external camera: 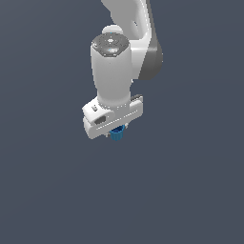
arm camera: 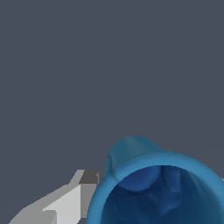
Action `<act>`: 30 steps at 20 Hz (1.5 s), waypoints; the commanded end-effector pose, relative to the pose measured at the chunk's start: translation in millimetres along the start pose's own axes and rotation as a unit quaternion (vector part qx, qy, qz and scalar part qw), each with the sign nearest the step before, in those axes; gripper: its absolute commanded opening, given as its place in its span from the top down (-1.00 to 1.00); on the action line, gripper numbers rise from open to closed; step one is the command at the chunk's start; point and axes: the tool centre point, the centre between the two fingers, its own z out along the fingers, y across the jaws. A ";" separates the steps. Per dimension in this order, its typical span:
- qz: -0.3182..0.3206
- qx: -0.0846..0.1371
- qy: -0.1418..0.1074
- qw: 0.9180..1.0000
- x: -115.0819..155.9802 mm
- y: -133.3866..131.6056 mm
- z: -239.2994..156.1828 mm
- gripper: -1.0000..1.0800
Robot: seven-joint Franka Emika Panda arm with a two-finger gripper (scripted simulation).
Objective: Pick up the object and move it to a goal position.
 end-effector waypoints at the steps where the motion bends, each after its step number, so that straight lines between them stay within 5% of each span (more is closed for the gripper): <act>1: 0.000 0.000 0.001 1.000 -9.6 -0.6 -30.2 1.00; 18: 0.000 0.000 0.001 1.000 -66.1 1.8 -215.6 1.00; 30: 0.000 0.000 0.001 1.000 -80.0 5.2 -270.5 1.00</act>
